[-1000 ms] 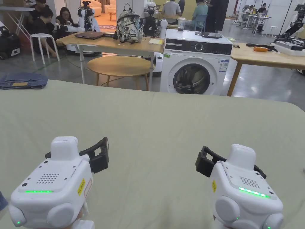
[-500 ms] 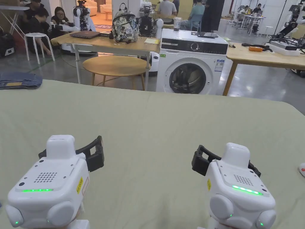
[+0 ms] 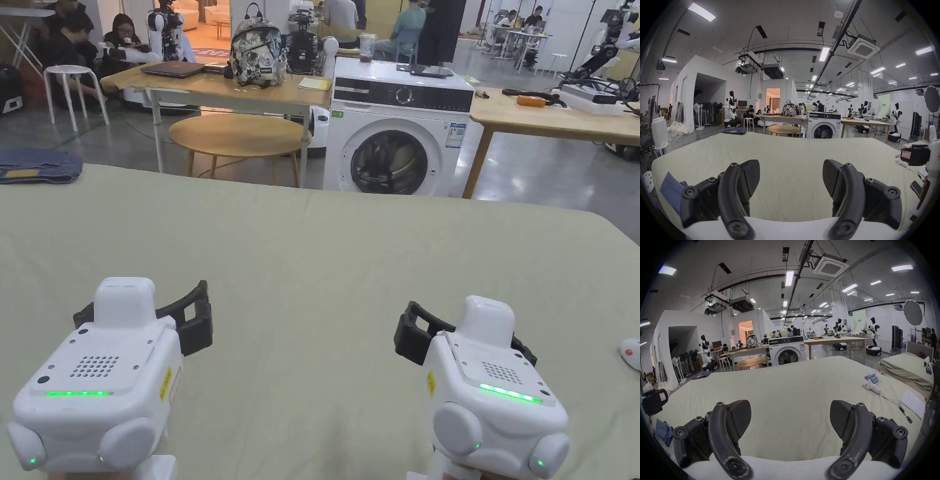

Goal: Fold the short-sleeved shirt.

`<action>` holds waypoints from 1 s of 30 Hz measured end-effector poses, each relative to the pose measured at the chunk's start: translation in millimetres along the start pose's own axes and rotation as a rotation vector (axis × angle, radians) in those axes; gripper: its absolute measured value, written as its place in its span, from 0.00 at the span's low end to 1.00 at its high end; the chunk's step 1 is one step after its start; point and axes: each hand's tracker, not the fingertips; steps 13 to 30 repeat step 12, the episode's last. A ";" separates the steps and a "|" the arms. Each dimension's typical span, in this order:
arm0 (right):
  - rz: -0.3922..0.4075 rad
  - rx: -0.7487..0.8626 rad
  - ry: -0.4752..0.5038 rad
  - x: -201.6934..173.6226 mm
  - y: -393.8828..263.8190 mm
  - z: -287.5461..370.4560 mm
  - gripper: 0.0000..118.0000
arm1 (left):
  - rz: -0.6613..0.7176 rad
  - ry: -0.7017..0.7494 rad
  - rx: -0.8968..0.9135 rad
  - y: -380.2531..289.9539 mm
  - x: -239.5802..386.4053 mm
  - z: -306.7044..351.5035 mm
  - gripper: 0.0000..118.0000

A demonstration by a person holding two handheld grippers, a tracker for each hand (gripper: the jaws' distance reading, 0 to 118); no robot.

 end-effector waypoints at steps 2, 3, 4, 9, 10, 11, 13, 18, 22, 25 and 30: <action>0.001 -0.002 -0.006 -0.9 1.1 -0.9 0.85 | -0.013 0.000 -0.002 0.6 1.1 0.2 0.69; 0.005 0.001 -0.011 -1.8 1.5 -1.3 0.85 | -0.017 0.000 -0.001 0.8 1.5 0.1 0.69; 0.011 0.001 -0.017 -1.1 1.4 -4.8 0.85 | -0.019 -0.001 -0.002 1.0 1.8 0.0 0.69; 0.051 0.028 -0.043 -3.7 2.0 -5.0 0.85 | -0.034 0.002 -0.006 1.0 2.8 -1.6 0.69; 0.056 0.017 -0.052 -4.5 3.4 -5.5 0.85 | -0.038 0.003 -0.007 1.0 2.8 -1.8 0.69; 0.049 0.008 -0.044 -3.0 5.1 -5.5 0.85 | -0.042 0.003 -0.008 1.1 2.8 -1.8 0.69; 0.031 0.008 -0.023 -1.2 6.1 -3.5 0.85 | -0.043 0.003 -0.007 1.2 2.7 -1.8 0.69; 0.031 0.008 -0.023 -1.2 6.1 -3.5 0.85 | -0.043 0.003 -0.007 1.2 2.7 -1.8 0.69; 0.031 0.008 -0.023 -1.2 6.1 -3.5 0.85 | -0.043 0.003 -0.007 1.2 2.7 -1.8 0.69; 0.031 0.008 -0.023 -1.2 6.1 -3.5 0.85 | -0.043 0.003 -0.007 1.2 2.7 -1.8 0.69; 0.031 0.008 -0.023 -1.2 6.1 -3.5 0.85 | -0.043 0.003 -0.007 1.2 2.7 -1.8 0.69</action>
